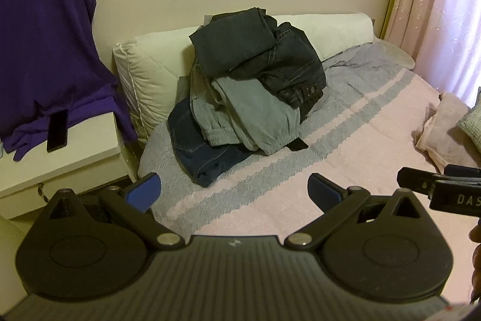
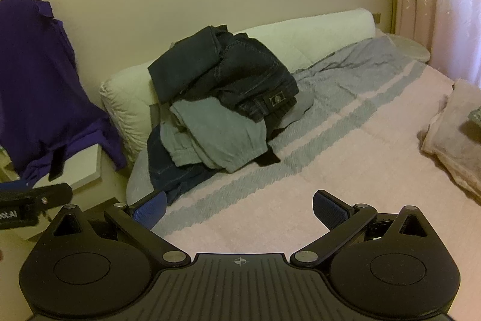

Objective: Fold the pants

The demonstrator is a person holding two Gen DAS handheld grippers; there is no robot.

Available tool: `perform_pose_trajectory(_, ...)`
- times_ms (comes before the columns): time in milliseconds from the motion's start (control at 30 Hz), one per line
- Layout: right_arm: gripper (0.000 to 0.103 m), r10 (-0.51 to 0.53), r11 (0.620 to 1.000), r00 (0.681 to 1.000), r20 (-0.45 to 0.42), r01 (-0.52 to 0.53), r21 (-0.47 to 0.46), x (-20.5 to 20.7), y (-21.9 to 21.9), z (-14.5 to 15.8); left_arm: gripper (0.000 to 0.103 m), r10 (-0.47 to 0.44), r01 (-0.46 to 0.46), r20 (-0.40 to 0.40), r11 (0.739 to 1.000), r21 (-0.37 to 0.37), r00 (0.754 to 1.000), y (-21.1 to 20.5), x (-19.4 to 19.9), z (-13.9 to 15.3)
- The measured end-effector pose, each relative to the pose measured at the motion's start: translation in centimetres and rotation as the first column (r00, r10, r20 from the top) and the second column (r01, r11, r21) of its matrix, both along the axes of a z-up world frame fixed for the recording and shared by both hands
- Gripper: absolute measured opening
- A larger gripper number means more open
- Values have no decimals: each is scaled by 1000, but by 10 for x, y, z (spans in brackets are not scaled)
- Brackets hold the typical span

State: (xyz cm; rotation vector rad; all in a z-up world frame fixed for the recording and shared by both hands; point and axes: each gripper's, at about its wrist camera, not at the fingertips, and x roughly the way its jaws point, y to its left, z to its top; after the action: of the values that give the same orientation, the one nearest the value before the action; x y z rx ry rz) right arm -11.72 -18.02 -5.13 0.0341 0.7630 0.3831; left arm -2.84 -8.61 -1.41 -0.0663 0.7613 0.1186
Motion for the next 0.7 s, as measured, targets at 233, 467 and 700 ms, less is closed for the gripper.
perform_pose_trajectory(233, 101, 5, 1000, 999, 43, -6, 8, 42, 3, -5, 102, -38, 37, 43, 999, 27, 998, 23, 51, -6)
perform_pose_trajectory(467, 101, 33, 998, 993, 109, -26, -60, 139, 32, -23, 102, -162, 152, 37, 971, 186, 986, 52, 176, -32)
perform_pose_trajectory(700, 101, 137, 971, 980, 142, -105, -213, 291, 92, -68, 102, -395, 370, 25, 878, 304, 918, 70, 328, -82)
